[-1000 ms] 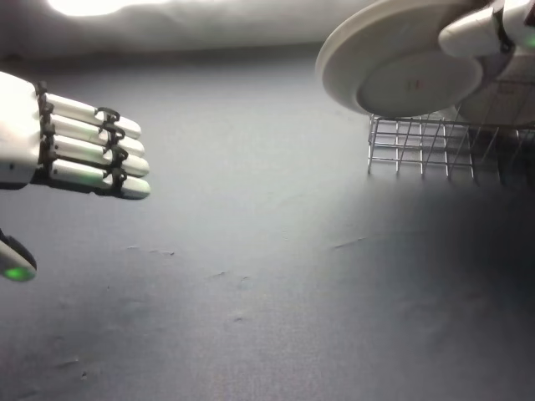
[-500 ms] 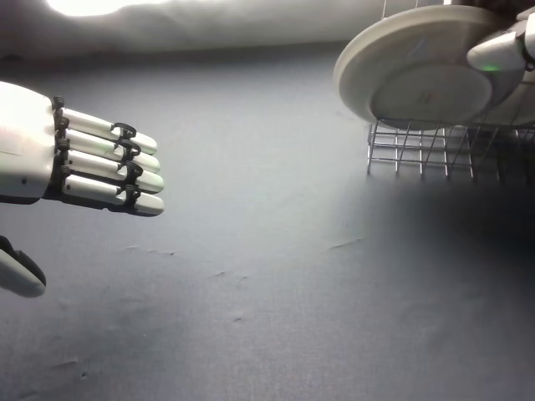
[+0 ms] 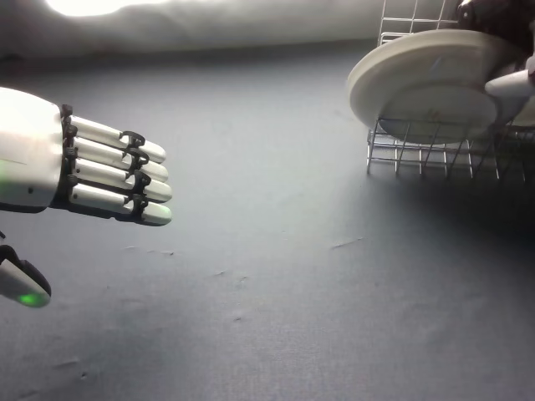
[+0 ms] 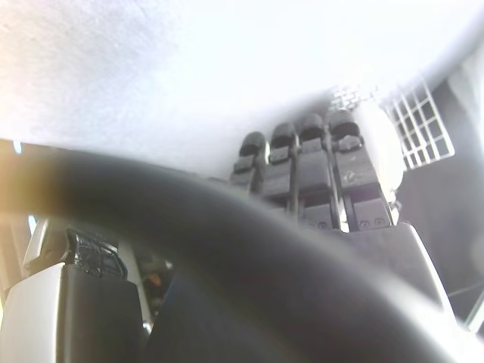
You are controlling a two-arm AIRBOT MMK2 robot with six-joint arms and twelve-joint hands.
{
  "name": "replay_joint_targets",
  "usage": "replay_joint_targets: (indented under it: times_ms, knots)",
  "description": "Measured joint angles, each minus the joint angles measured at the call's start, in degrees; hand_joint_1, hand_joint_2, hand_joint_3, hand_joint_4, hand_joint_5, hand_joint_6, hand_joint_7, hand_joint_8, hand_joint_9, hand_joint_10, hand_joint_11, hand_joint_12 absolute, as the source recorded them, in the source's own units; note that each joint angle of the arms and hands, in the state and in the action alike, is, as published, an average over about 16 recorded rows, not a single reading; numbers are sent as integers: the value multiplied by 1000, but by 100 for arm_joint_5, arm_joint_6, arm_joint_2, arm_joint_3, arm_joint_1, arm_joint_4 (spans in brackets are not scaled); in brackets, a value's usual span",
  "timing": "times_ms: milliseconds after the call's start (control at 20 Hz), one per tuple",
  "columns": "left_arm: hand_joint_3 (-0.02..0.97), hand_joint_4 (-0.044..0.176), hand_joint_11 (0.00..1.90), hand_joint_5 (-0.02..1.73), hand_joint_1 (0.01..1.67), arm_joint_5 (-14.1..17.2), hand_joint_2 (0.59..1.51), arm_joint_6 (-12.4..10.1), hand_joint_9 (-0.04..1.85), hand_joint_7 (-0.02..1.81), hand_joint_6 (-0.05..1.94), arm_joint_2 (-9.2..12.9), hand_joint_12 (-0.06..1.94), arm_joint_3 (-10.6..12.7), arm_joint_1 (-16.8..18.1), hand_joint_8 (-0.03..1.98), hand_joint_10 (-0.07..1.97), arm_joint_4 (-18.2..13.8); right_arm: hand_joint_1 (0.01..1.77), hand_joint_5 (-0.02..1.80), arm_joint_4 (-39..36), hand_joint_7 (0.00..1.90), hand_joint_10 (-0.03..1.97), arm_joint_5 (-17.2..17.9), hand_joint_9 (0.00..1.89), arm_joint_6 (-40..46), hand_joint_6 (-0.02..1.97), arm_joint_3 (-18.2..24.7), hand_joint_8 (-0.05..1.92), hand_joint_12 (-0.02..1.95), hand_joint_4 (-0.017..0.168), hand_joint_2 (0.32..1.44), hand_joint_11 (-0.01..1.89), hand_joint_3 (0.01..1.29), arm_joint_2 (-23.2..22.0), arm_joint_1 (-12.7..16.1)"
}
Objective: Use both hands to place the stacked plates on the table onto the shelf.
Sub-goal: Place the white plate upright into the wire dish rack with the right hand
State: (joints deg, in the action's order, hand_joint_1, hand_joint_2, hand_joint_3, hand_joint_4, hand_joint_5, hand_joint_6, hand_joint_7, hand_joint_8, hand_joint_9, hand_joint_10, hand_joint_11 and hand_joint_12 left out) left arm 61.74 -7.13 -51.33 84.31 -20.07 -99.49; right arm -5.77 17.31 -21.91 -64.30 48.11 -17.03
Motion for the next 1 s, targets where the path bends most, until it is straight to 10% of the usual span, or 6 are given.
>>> replay_joint_targets:
  times_ms: [700, 1000]
  knots:
    - [21, 1, 20, 19, 19, -65, 1159, -275, 20, 14, 2, 47, 12, -563, 59, 13, 7, -7, 1085, 434, -926, 612, 867, 480, 438, -129, 670, -10, 457, 1478, -5, 1084, 274, 15, -9, -303]
    - [21, 1, 21, 19, 19, -106, 1159, -338, 20, 17, 2, 63, 13, -783, 71, 13, 6, -26, 834, 197, -1735, 323, 504, 834, 176, -180, 290, -10, 149, 1099, -1, 1072, 49, 15, -10, -252]
